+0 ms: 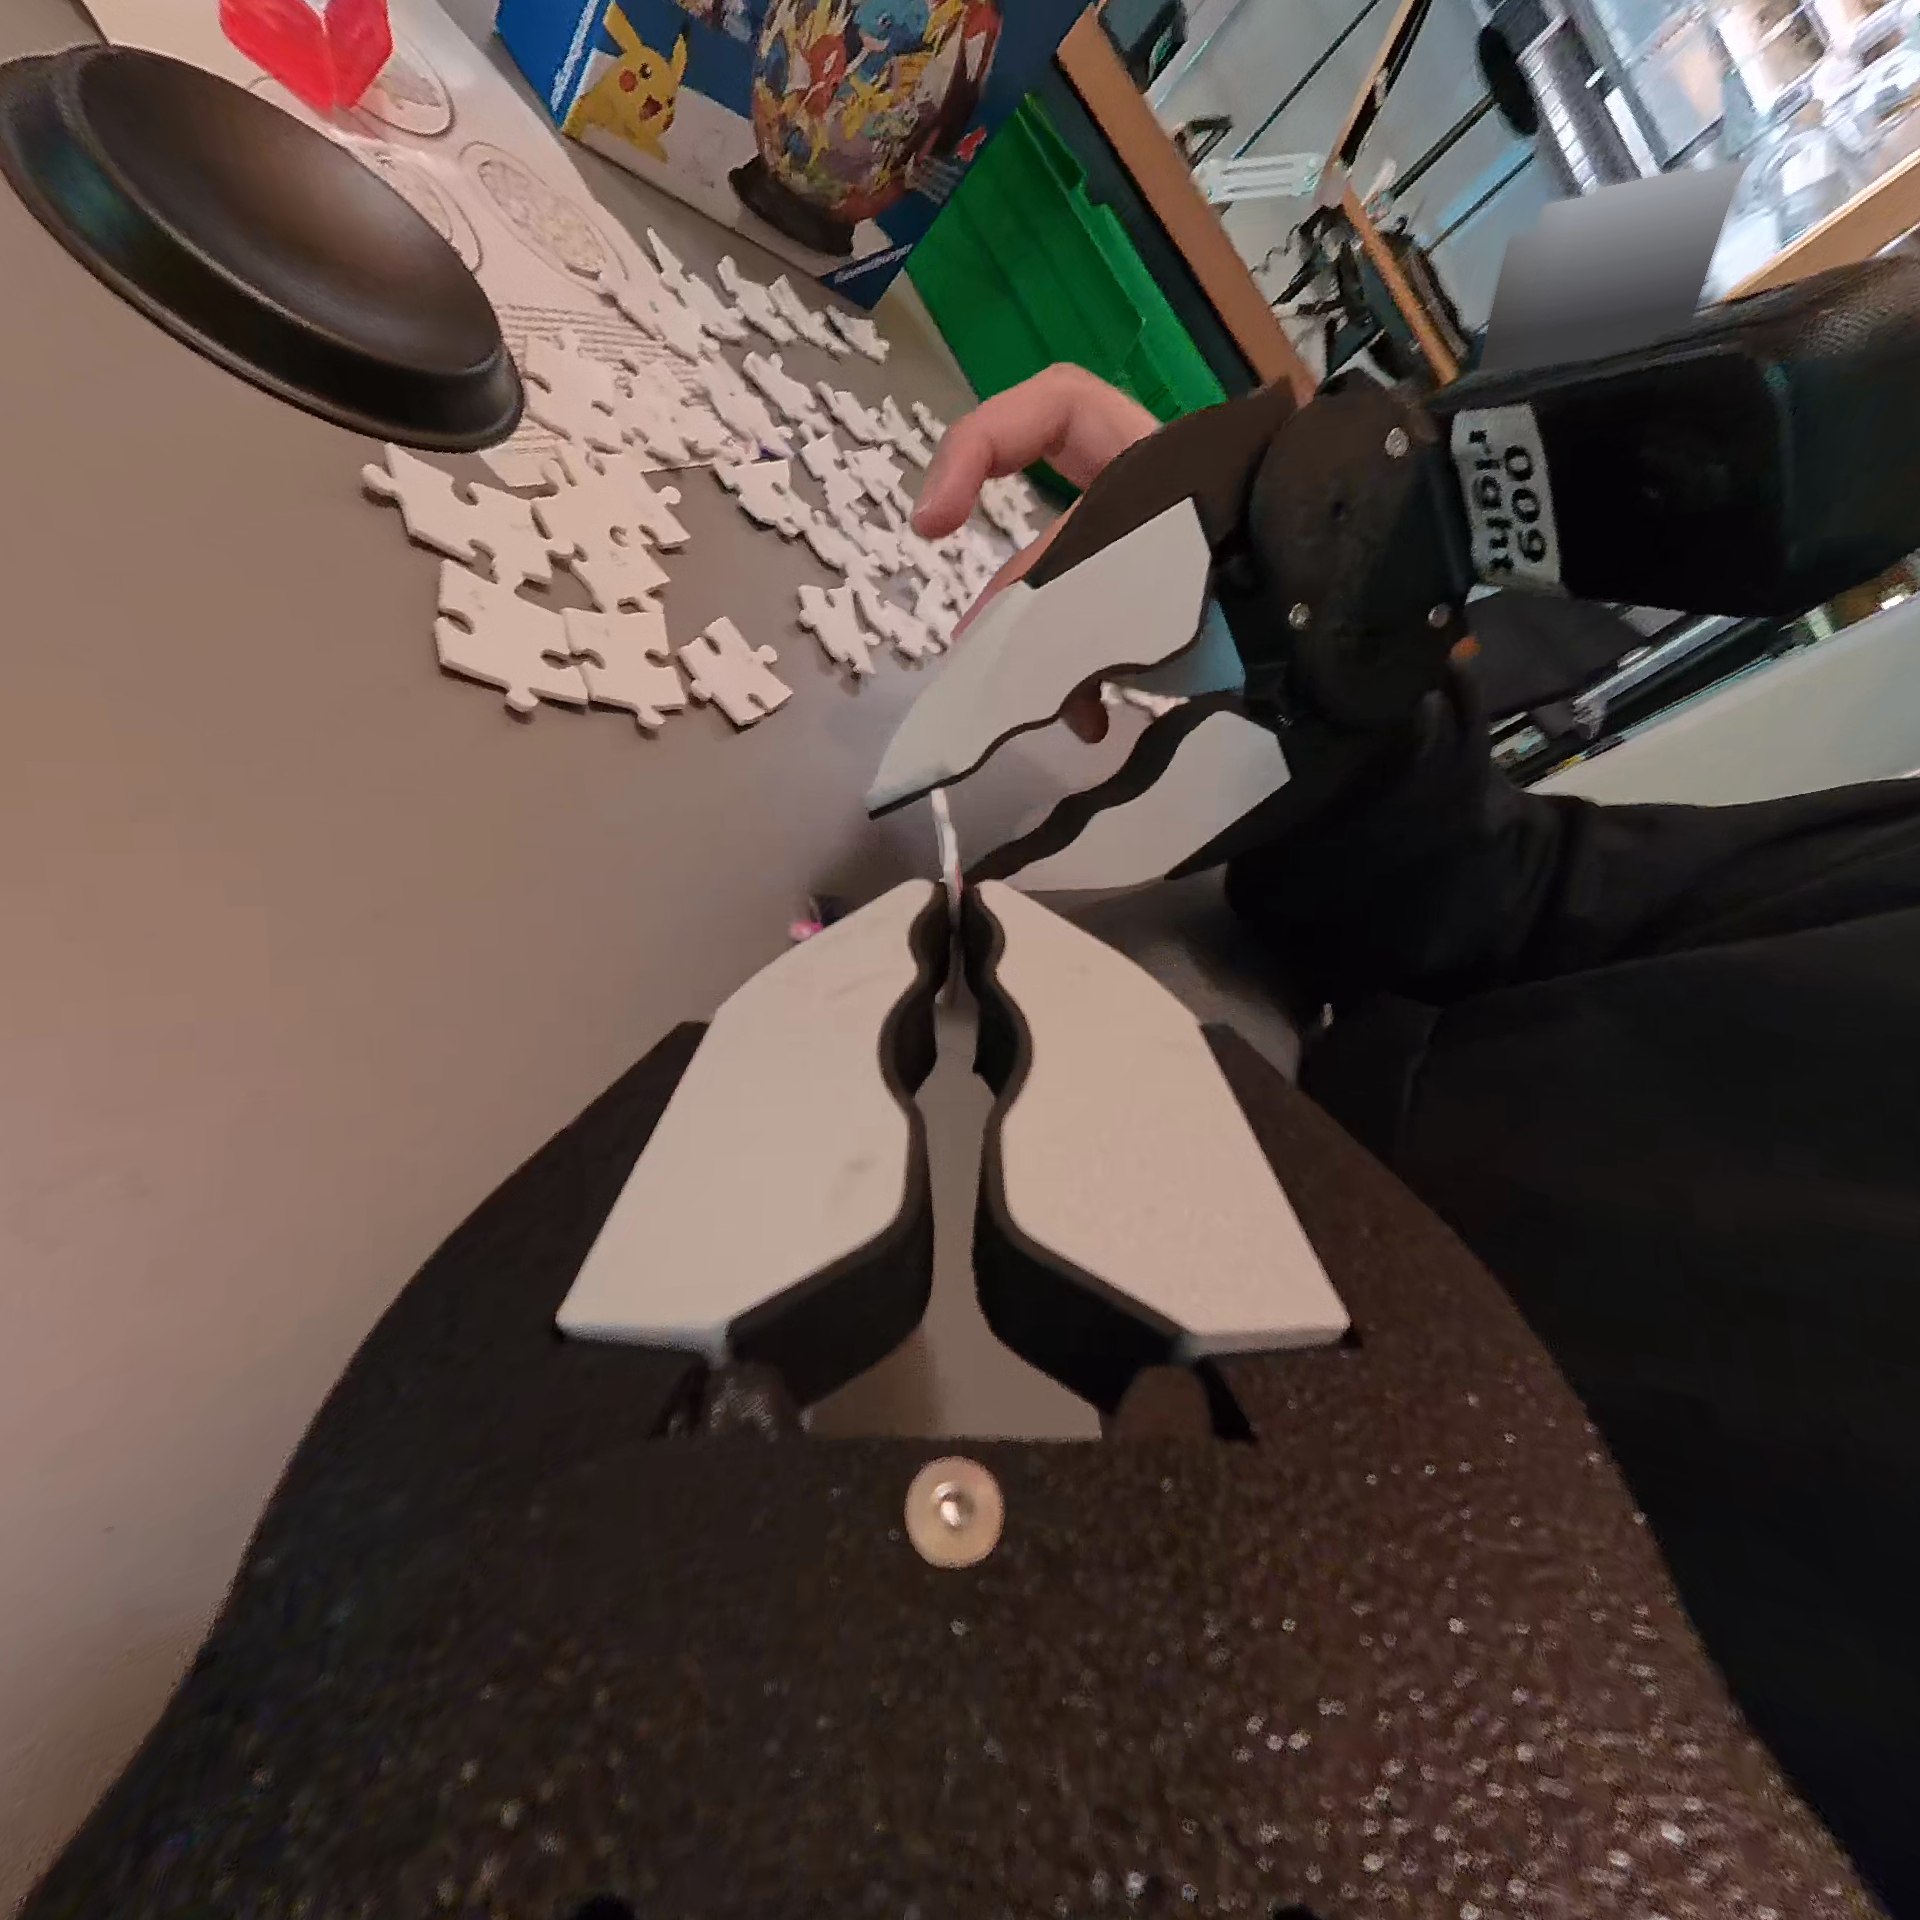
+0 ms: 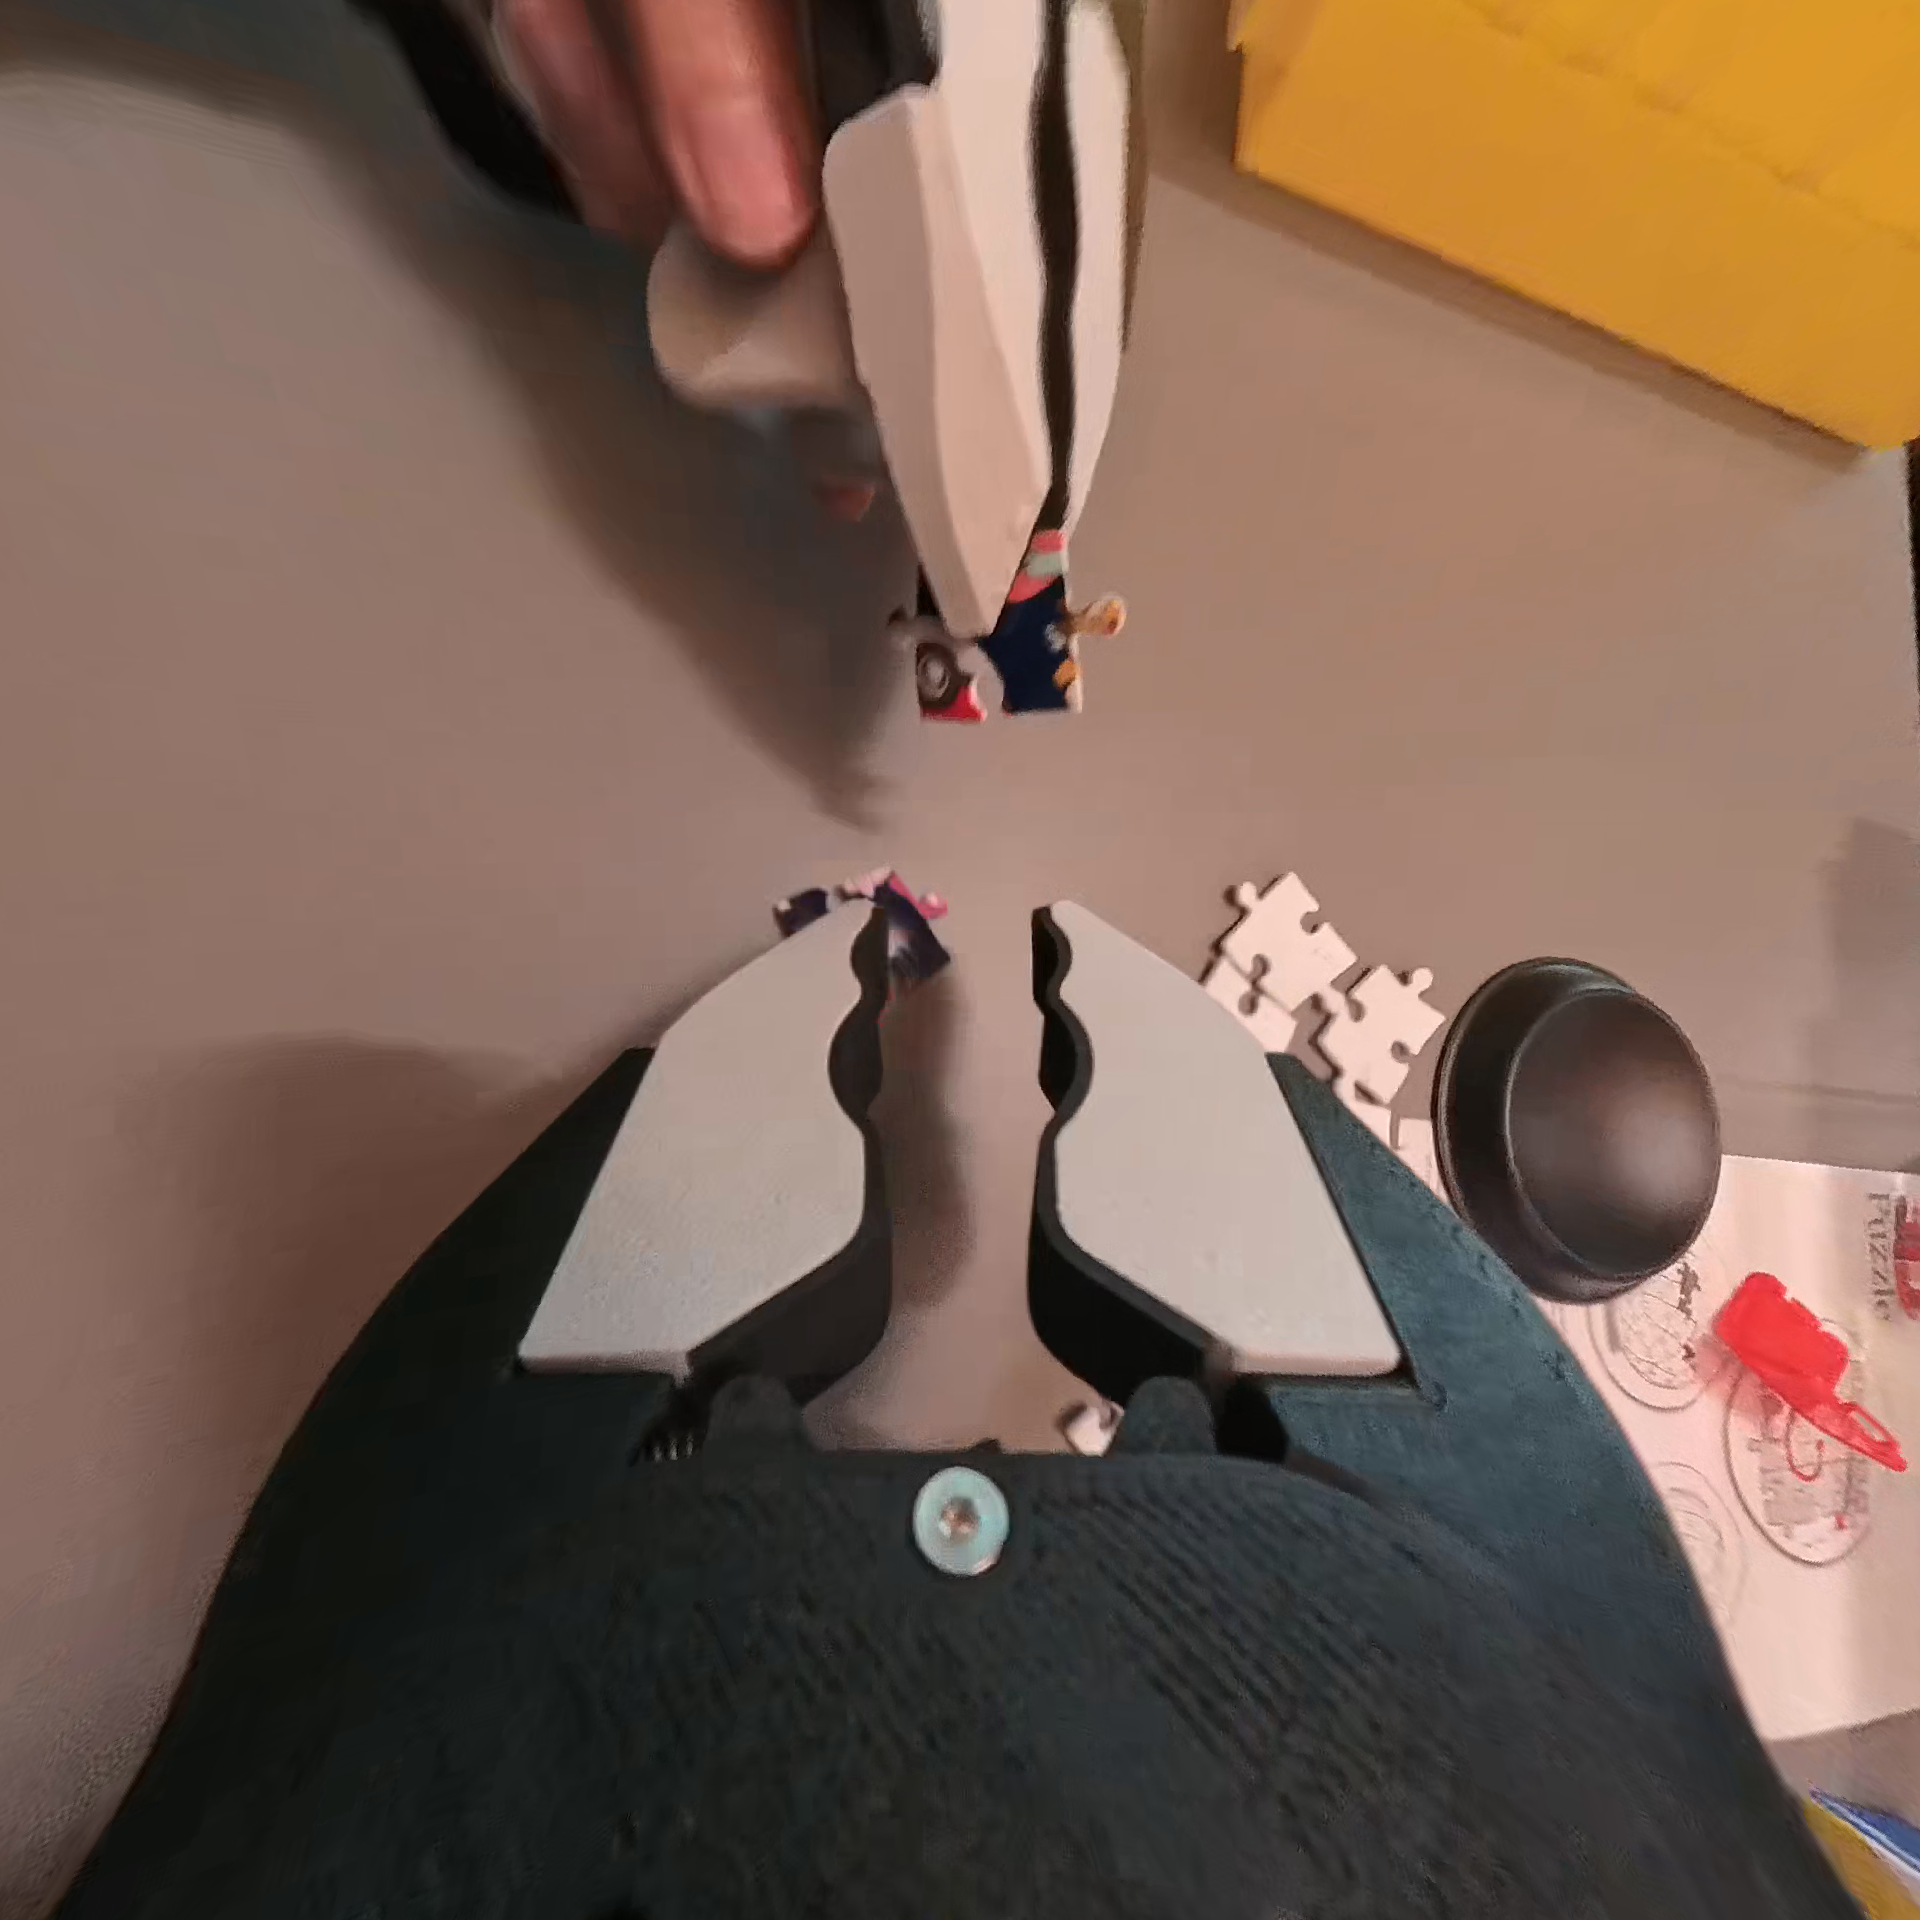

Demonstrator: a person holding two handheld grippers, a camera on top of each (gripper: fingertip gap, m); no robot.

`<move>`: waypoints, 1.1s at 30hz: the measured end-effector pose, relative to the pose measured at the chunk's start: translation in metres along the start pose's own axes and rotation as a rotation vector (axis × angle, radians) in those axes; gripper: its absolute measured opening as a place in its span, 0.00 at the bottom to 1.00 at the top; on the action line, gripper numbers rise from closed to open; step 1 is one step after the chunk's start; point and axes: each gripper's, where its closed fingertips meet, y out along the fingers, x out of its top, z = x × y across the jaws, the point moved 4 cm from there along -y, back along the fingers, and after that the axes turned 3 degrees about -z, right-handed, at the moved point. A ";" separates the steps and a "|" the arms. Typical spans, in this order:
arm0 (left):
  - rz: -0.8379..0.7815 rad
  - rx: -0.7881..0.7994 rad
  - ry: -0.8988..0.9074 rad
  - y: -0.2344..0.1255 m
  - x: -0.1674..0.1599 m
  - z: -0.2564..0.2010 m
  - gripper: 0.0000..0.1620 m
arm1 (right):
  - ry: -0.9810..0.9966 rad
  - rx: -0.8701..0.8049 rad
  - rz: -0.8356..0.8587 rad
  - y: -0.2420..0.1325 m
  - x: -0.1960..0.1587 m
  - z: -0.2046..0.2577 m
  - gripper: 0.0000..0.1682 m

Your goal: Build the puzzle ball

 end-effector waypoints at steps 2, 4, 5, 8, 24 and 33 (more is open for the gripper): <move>0.027 0.026 0.036 -0.002 -0.003 0.002 0.01 | -0.066 0.066 0.033 0.000 -0.009 0.006 0.19; 0.043 0.030 0.062 -0.003 -0.005 0.002 0.01 | -0.155 0.138 0.047 0.001 -0.017 0.012 0.19; 0.046 0.028 0.069 -0.004 -0.006 0.001 0.01 | -0.213 0.170 0.041 0.002 -0.020 0.016 0.18; 0.046 0.018 0.074 -0.005 -0.007 -0.001 0.01 | -0.327 0.245 0.012 0.004 -0.021 0.022 0.17; 0.032 0.016 0.063 -0.016 -0.009 -0.001 0.01 | -0.780 0.424 0.195 0.021 -0.008 -0.005 0.20; -0.021 0.021 0.048 -0.034 -0.008 -0.001 0.01 | -1.197 0.521 0.295 0.024 0.004 0.003 0.26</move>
